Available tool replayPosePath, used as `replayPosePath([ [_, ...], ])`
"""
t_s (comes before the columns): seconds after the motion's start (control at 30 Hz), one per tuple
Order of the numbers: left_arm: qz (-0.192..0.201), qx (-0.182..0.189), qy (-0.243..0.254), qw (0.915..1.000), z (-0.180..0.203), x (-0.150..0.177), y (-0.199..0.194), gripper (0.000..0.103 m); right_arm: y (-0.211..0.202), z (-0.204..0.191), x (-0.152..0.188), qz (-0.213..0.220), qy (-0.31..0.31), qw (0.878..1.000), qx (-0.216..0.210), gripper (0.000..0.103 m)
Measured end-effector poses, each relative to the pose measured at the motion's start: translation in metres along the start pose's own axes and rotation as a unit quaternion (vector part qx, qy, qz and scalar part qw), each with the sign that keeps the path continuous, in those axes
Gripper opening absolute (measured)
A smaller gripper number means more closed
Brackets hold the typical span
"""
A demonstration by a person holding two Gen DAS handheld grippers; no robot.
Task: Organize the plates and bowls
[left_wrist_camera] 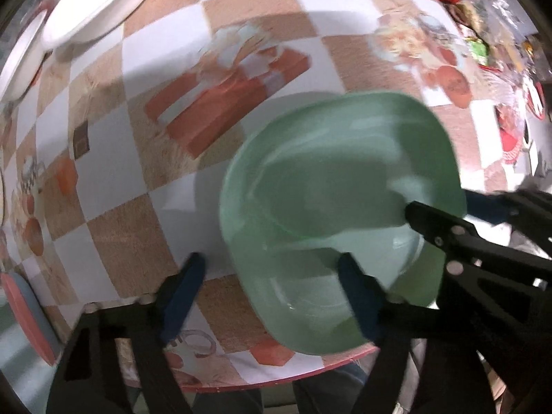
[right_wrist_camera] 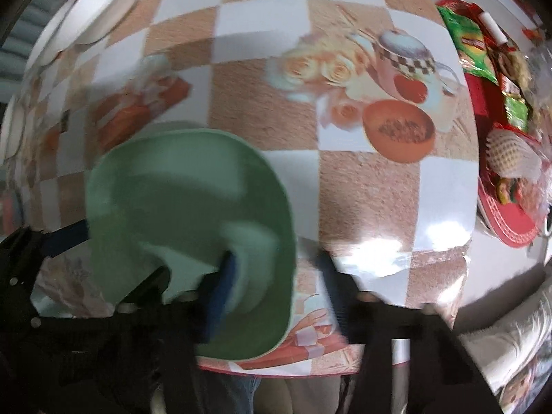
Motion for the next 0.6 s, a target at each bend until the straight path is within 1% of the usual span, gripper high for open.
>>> replayPosePath([
  [0.03,0.003,0.003,0.007,1.0000,0.004,0.000,-0.002,0.054,0.000,0.001,0.001,-0.003,0.003,1.000,-0.007,0.029],
  [0.1,0.005,0.004,0.011,0.9999,0.007,0.000,-0.004,0.051,0.001,0.003,0.002,-0.008,0.011,1.000,-0.016,0.029],
  [0.23,-0.001,0.014,0.002,0.9999,0.002,0.000,-0.007,0.030,0.002,0.013,0.008,-0.027,0.054,0.997,-0.044,0.029],
  [0.3,-0.007,0.023,-0.003,0.9997,-0.002,0.000,-0.007,0.029,-0.001,0.016,0.013,-0.030,0.061,0.997,-0.046,0.029],
  [0.4,-0.010,0.024,-0.005,0.9997,-0.007,0.003,-0.010,0.029,-0.004,0.011,0.021,-0.033,0.056,0.997,-0.041,0.029],
  [0.6,0.003,0.003,0.016,0.9999,-0.029,0.010,-0.017,0.029,-0.008,-0.002,0.027,-0.037,0.062,0.996,-0.048,0.029],
])
Point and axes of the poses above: each gripper's, at about its wrist camera, not at the fingertips, and y roughly the way its jaws point, z to its right, x to its underside, the point moved 7 cm from there along y, roughly the way its jaws point, and after that the axes turned 6 degrees about x, right-handed, at the moved point
